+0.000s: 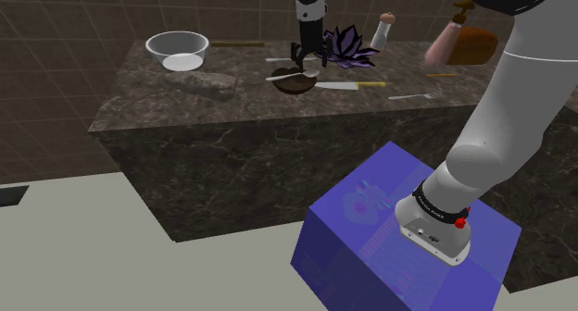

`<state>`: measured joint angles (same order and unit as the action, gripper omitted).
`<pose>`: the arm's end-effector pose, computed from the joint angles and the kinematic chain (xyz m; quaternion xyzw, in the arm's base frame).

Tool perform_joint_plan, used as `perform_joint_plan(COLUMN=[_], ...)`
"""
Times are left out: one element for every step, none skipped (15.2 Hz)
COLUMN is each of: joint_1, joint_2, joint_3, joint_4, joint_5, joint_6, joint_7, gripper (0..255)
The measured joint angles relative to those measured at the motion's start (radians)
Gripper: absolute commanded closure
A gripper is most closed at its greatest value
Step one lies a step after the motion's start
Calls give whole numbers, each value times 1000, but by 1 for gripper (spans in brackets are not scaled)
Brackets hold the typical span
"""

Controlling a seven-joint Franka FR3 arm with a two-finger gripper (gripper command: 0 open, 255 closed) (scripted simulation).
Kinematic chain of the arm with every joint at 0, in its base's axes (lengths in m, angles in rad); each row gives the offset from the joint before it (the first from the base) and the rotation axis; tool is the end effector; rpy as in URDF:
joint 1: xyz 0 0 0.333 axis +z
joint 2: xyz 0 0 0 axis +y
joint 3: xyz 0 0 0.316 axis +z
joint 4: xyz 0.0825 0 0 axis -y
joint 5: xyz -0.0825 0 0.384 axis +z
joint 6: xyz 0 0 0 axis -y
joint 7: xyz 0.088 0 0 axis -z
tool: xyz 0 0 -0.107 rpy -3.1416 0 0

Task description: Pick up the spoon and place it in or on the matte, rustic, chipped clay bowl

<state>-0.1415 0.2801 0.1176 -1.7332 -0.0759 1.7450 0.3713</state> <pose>0.6050 -0.0262 0.3986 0.9739 -0.1834 -0.1272 0.0424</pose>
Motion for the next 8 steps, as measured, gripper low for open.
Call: perform_joint_plan(joint_1=[0,2,3,3,3,3,4,4], joint_2=[3,7,5,6,7,7,7,8], joint_3=[0,1,2,2,1,2,2,2], joint_4=[36,70,80,88,93,95,96,97], joint_5=[0,1,1,1,1,1,1,1], joint_6=[-32,-62,-74,-82,-87,-88,-89,-90], joint_7=[-3,-1,-1,-2,-2,-2,-2,-2], gripper=[0,0,0,0,0,0,0,0])
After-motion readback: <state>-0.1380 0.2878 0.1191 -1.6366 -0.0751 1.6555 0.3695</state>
